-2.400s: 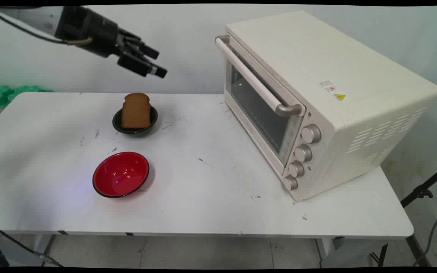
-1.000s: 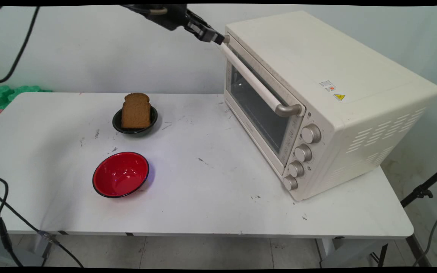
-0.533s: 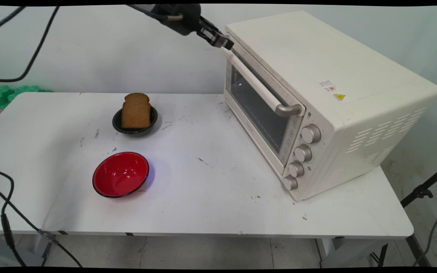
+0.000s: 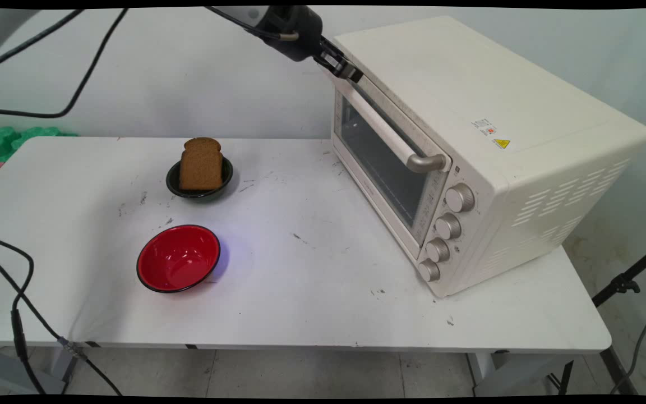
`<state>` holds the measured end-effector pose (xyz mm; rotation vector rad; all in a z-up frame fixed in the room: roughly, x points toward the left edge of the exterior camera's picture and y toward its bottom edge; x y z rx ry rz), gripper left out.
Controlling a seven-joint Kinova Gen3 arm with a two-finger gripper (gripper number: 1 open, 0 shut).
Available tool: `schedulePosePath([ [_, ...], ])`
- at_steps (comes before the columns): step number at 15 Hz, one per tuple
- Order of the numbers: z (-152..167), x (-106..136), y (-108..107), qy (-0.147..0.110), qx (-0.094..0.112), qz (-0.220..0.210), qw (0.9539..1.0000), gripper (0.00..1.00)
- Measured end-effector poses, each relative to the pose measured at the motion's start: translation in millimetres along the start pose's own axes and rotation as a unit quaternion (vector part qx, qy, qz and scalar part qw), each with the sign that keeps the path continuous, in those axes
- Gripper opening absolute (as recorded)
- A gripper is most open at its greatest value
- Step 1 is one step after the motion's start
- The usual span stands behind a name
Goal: Open the oven
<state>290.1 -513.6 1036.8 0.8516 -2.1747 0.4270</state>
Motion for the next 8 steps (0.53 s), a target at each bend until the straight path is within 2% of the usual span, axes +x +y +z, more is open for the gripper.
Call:
schedulePosePath([
  [8,27.5,2.2,3.4,-0.015,-0.003,-0.001,0.9999,0.0],
])
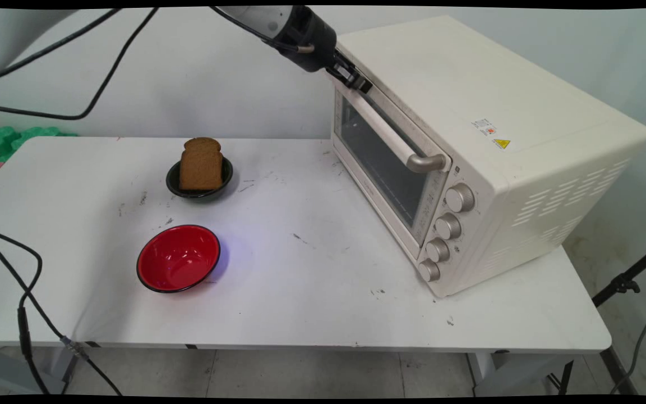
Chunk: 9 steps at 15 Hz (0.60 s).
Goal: Open the oven
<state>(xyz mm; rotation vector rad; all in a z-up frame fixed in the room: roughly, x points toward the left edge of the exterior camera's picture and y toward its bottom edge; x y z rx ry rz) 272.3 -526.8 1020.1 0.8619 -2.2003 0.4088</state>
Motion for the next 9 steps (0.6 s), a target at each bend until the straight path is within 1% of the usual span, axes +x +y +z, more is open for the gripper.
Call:
schedulePosePath([
  [4,5.2,-3.4,2.4,-0.006,-0.002,0.001,1.0,0.0],
  [9,7.8,-14.1,6.3,-0.014,-0.005,0.004,0.9999,0.0],
])
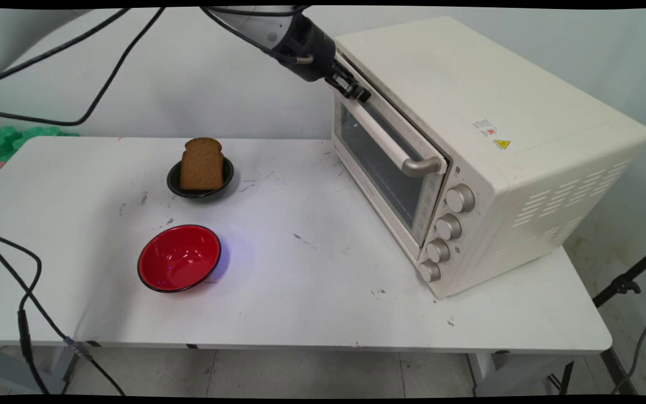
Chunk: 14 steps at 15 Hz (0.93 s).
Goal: Open the oven
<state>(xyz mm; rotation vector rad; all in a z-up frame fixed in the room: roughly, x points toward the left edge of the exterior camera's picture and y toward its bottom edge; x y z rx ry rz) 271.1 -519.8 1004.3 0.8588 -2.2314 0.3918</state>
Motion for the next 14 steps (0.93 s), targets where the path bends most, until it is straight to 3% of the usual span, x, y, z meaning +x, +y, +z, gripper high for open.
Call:
schedulePosePath([
  [14,-16.1,-65.1,4.8,-0.01,-0.001,0.004,0.9999,0.0],
])
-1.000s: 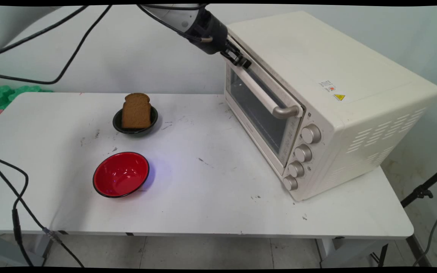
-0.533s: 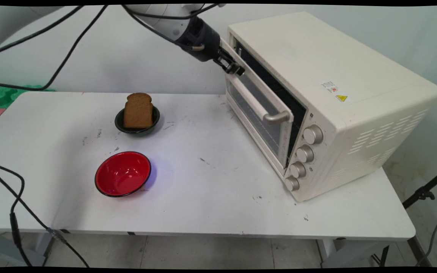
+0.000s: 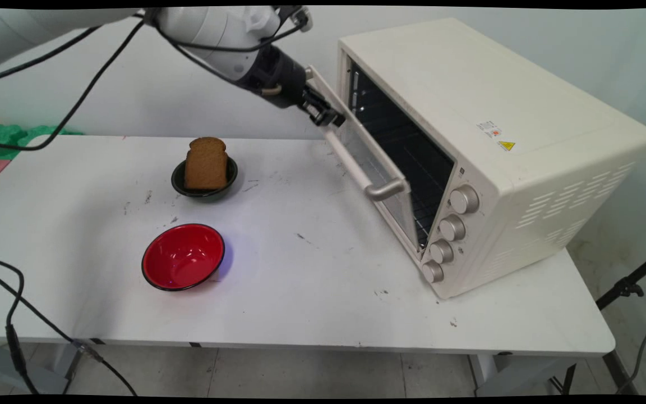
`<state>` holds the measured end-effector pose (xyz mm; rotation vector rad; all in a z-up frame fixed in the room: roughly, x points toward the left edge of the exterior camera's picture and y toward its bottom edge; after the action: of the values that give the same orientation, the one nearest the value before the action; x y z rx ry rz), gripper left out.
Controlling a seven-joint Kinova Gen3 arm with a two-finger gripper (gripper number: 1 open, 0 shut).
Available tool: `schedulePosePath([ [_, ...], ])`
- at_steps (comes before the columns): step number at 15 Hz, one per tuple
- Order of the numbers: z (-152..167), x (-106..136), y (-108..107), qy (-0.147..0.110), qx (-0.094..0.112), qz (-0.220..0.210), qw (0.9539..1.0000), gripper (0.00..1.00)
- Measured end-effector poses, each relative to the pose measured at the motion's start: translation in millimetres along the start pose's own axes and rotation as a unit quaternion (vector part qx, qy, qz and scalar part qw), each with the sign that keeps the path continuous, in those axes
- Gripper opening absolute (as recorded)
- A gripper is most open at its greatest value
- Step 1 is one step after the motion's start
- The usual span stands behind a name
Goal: Open the oven
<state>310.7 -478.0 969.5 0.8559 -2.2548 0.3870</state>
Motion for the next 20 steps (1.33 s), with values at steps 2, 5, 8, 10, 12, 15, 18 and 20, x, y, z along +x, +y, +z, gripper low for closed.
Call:
schedulePosePath([
  [2,-0.7,-9.6,-1.2,0.002,0.001,0.0,1.0,0.0],
  [5,-3.3,-27.3,-2.7,0.006,0.005,-0.004,1.0,0.0],
  [8,-4.4,-44.4,-5.2,0.008,0.006,-0.003,0.9999,0.0],
  [10,-4.9,-52.4,-6.0,0.009,0.006,-0.001,0.9999,0.0],
  [12,-6.9,-63.9,-6.6,0.009,0.005,0.001,0.9999,0.0],
  [15,-11.7,-81.6,-6.8,0.01,0.005,0.0,0.9999,0.0],
  [18,-15.3,-99.5,-6.4,0.01,0.002,-0.001,0.9999,0.0],
  [20,-16.0,-108.4,-6.6,0.011,0.001,-0.002,0.9999,0.0],
])
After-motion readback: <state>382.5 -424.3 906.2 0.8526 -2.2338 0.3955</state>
